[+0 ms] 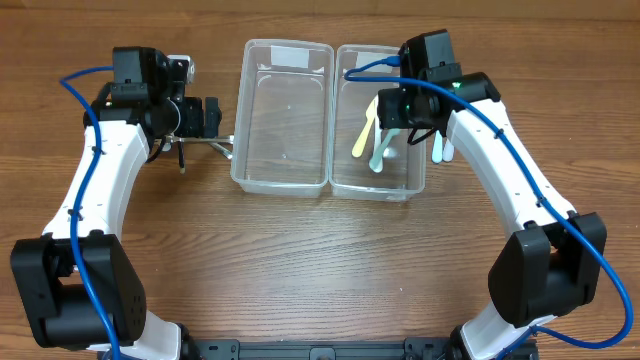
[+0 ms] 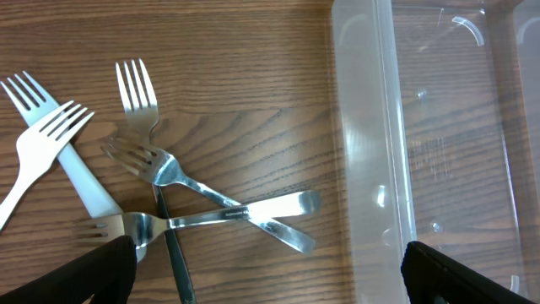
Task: Pack container
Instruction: 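Carry pale-blue knife into right container and release it, then move right gripper to a white knife and grasp it, then carry white knife into right container and release it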
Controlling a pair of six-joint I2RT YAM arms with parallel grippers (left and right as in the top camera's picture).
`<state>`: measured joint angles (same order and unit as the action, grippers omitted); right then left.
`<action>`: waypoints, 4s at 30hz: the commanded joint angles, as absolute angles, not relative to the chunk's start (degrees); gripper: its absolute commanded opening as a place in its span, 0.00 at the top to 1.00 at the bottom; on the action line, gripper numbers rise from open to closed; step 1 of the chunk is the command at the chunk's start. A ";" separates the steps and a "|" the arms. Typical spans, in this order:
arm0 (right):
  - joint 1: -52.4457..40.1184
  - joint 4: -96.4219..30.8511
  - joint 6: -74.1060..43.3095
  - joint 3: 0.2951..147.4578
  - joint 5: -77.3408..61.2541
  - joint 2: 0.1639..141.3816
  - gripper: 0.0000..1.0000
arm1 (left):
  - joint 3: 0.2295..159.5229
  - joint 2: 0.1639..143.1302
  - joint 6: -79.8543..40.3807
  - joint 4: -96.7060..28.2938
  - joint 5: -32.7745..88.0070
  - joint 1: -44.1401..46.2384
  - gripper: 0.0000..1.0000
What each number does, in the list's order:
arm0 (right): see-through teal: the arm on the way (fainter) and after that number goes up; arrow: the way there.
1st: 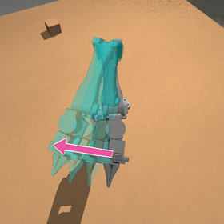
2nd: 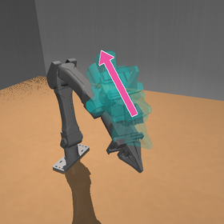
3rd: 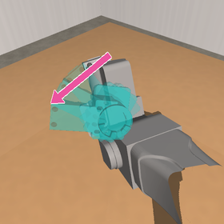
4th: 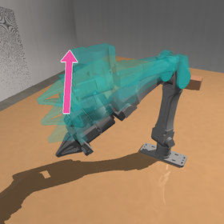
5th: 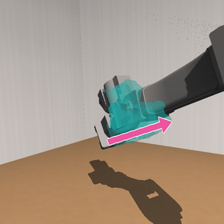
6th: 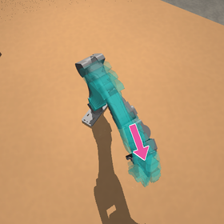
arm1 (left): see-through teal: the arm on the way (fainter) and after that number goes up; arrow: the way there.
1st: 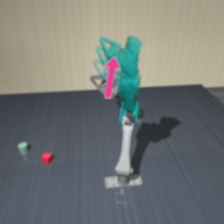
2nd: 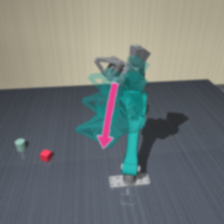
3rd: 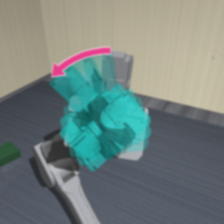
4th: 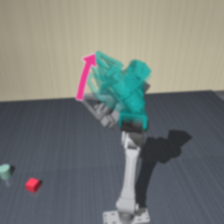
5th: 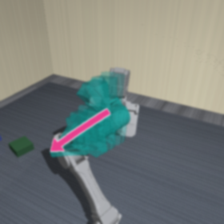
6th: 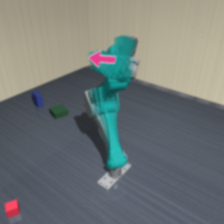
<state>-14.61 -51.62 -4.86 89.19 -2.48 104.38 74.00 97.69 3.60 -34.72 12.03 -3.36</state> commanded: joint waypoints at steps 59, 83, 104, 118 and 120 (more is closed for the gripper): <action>5.96 -54.11 -4.47 95.94 -1.65 129.86 0.62 | 75.59 98.15 4.73 -34.68 12.95 -3.07 0.00; 5.96 -59.96 -4.69 98.04 5.10 129.10 0.96 | 75.59 98.15 4.73 -34.68 12.95 -3.07 0.00; 4.21 -60.58 -4.67 98.76 -1.06 106.91 0.96 | 75.59 98.15 4.73 -34.68 12.95 -3.07 0.00; -13.08 -57.14 -6.44 98.00 -2.35 107.13 0.96 | 75.59 98.15 4.73 -34.68 12.95 -2.96 0.00; -14.68 -55.27 -6.87 97.41 -2.24 110.41 0.96 | 75.59 98.15 4.73 -34.68 12.95 -2.98 0.00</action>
<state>-12.62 -57.04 -5.98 97.82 -2.59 105.73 74.00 97.69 3.60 -34.72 12.03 -3.36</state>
